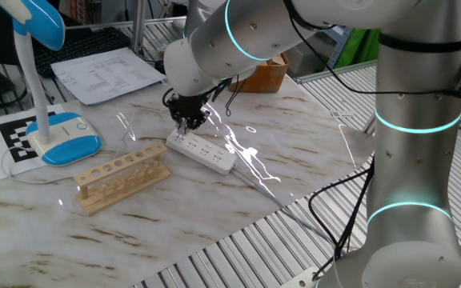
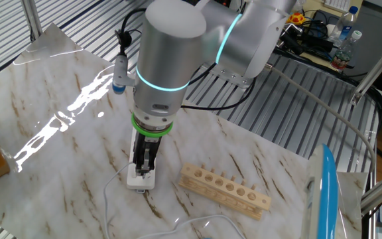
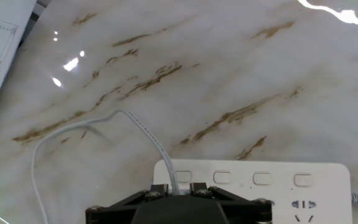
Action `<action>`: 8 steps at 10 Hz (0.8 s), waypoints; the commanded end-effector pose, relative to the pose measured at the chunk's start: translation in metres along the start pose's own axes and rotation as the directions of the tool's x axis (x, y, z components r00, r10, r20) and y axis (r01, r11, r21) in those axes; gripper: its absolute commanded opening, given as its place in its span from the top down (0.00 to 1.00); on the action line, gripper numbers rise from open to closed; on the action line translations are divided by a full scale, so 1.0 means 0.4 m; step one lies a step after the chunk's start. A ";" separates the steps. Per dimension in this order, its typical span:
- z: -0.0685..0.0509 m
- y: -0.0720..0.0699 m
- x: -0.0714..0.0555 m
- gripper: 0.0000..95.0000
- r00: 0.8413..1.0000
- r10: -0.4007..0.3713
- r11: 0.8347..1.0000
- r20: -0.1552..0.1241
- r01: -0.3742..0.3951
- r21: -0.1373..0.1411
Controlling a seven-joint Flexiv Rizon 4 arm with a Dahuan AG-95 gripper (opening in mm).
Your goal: Plug in the power cord of the desk lamp, turn on the socket, and light up the desk lamp
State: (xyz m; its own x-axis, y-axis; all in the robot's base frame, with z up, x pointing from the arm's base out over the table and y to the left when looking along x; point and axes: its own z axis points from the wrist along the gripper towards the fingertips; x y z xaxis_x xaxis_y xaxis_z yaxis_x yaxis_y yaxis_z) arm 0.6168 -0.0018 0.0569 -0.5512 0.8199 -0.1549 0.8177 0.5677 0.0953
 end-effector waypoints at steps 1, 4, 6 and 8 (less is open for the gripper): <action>-0.002 -0.002 0.002 1.00 1.000 0.001 1.000 0.005 -0.001 -0.001; 0.005 0.000 0.005 1.00 1.000 -0.009 1.000 0.015 0.009 -0.001; 0.009 0.001 0.006 1.00 0.999 -0.021 1.000 0.024 0.021 0.003; 0.009 0.002 0.006 1.00 0.999 -0.029 1.000 0.027 0.029 0.003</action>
State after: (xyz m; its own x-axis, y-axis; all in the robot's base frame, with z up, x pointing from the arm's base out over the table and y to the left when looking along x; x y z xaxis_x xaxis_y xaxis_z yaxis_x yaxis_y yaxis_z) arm 0.6168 0.0002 0.0535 -0.5705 0.7999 -0.1860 0.8013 0.5918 0.0873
